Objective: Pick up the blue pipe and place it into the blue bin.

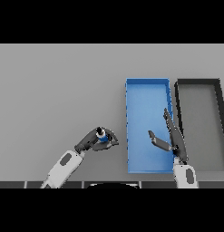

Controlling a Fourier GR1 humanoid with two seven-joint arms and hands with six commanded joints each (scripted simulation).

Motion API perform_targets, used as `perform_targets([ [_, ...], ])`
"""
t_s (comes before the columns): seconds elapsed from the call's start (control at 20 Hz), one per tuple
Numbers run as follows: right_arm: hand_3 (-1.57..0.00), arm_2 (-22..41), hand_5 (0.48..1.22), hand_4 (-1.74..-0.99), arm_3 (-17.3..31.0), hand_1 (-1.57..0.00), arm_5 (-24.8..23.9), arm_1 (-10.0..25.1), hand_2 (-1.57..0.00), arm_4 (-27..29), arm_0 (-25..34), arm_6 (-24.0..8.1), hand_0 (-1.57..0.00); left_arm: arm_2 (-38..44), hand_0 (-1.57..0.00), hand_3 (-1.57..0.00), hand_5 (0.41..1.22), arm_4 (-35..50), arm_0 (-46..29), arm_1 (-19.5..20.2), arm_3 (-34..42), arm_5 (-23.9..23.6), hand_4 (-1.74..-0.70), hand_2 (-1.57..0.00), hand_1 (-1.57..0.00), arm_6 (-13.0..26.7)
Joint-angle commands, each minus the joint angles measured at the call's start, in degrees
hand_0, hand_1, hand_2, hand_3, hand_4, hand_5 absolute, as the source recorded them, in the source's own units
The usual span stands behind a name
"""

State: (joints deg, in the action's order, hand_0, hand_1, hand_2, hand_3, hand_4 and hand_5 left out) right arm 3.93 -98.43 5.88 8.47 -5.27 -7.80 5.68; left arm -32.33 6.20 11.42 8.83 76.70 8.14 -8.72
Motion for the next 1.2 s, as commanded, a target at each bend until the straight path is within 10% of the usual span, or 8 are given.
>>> perform_targets([
  [0.0, 0.00, 0.01, 0.615, -1.258, 0.25, 0.00, -0.16, -0.07, 0.00, -0.19, 0.28, 0.28, 0.00, -0.57, -1.28, -1.27, 1.118, -0.95, -0.39, 0.23, 0.74, -0.87, -1.63, -1.34, -1.31, -0.05],
  [0.4, 0.00, 0.37, 0.629, -1.239, -0.87, 0.00, -0.44, 0.26, 0.00, -1.19, -0.70, 0.77, 0.00, -1.58, -1.52, -1.43, 1.204, 0.20, 1.24, -0.69, 7.56, -1.91, -1.71, -1.53, -1.53, -2.21],
  [1.15, 0.00, -0.01, 0.629, -1.186, -0.75, 0.00, -0.99, 0.59, 0.00, -1.96, -1.36, 2.56, 0.00, -3.20, -1.57, -1.44, 1.219, 1.84, 5.24, -0.11, 14.35, -0.13, -1.73, -1.57, -1.57, 7.24],
])
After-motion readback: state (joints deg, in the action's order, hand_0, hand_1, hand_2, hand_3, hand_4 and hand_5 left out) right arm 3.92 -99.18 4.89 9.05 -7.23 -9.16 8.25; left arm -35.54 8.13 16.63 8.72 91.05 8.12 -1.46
